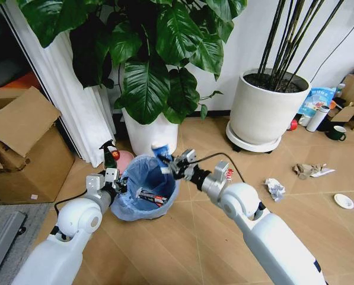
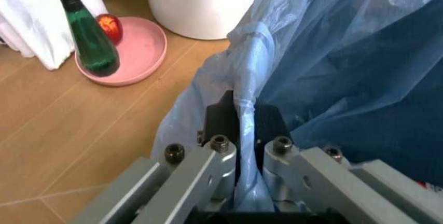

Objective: Pick up the trash bin and place the garbage on the floor into it.

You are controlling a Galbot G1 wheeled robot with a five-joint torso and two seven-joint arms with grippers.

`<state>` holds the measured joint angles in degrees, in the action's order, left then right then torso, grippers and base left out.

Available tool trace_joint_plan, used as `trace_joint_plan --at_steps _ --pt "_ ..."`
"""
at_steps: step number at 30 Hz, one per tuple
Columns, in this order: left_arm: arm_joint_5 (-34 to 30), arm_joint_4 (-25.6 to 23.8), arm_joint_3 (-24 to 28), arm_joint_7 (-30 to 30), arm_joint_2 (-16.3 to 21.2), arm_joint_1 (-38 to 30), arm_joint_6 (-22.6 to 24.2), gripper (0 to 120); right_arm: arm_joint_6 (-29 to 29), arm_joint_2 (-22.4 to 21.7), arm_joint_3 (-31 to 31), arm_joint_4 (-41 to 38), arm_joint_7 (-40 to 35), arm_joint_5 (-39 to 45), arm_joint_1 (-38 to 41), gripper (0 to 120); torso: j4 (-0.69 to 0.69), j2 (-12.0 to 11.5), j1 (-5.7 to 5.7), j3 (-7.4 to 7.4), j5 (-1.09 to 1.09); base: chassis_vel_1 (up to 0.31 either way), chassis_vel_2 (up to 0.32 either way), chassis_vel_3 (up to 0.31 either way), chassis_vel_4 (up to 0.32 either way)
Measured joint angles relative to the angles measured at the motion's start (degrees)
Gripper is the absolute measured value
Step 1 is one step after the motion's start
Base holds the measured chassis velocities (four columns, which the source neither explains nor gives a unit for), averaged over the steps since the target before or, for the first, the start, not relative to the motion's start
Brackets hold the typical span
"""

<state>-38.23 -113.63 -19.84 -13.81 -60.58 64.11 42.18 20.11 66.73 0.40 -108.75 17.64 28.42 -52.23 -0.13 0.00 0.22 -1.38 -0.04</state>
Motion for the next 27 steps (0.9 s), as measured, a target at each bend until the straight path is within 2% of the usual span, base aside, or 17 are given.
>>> trace_joint_plan --at_steps 2,6,7,10,11,15,16,19,20,23,27 --pt "0.00 0.00 0.12 -0.14 -0.02 -0.10 0.00 0 0.11 0.24 -0.58 0.17 -0.07 -0.14 0.16 22 0.00 0.00 0.00 0.00 0.00 0.000 0.000 0.000 0.000" --pt "0.02 -0.01 0.23 -0.35 -0.05 -0.33 0.00 0 0.19 0.97 -1.84 0.68 -0.28 -0.48 0.61 40 0.01 0.00 0.00 0.00 0.00 0.000 0.000 0.000 0.000" --pt "0.02 -0.01 0.23 -0.35 -0.05 -0.33 0.00 0 0.19 0.97 -1.84 0.68 -0.28 -0.48 0.61 40 0.01 0.00 0.00 0.00 0.00 0.000 0.000 0.000 0.000" --pt "0.03 -0.01 0.22 -0.36 -0.19 -0.44 0.00 0 0.07 0.85 -1.99 0.69 -0.29 -0.70 0.67 54 0.01 0.00 0.00 0.00 0.00 0.000 0.000 0.000 0.000" --pt "0.03 -0.01 0.22 -0.36 -0.19 -0.44 0.00 0 0.07 0.85 -1.99 0.69 -0.29 -0.70 0.67 54 0.01 0.00 0.00 0.00 0.00 0.000 0.000 0.000 0.000" --pt "0.10 -0.01 0.09 -0.39 -0.35 -0.66 0.00 0 -0.80 1.31 -0.93 0.36 -1.72 -0.74 0.66 73 0.00 0.00 0.00 0.00 0.00 0.000 0.000 0.000 0.000" --pt "0.10 -0.01 0.09 -0.39 -0.35 -0.66 0.00 0 -0.80 1.31 -0.93 0.36 -1.72 -0.74 0.66 73 0.00 0.00 0.00 0.00 0.00 0.000 0.000 0.000 0.000" --pt "0.37 -0.19 -0.60 -0.41 -0.48 -0.39 -0.01 0 -0.23 2.21 1.43 -0.24 -8.58 -0.53 0.28 87 0.01 0.00 0.00 0.00 0.00 0.000 0.000 0.000 0.000" --pt "0.37 -0.19 -0.60 -0.41 -0.48 -0.39 -0.01 0 -0.23 2.21 1.43 -0.24 -8.58 -0.53 0.28 87 0.01 0.00 0.00 0.00 0.00 0.000 0.000 0.000 0.000" --pt "1.18 -1.03 -1.40 -0.30 -0.50 0.57 -0.02 0 -1.56 2.01 4.86 0.56 -12.46 -0.98 -1.24 98 0.01 0.00 0.00 0.00 0.00 0.000 0.000 0.000 0.000" --pt "1.58 -1.73 -1.88 -0.21 -0.45 1.47 -0.02 0 -3.39 1.76 9.39 2.26 -11.65 -2.54 -3.73 100 0.00 0.00 0.00 0.00 0.00 0.000 0.000 0.000 0.000"
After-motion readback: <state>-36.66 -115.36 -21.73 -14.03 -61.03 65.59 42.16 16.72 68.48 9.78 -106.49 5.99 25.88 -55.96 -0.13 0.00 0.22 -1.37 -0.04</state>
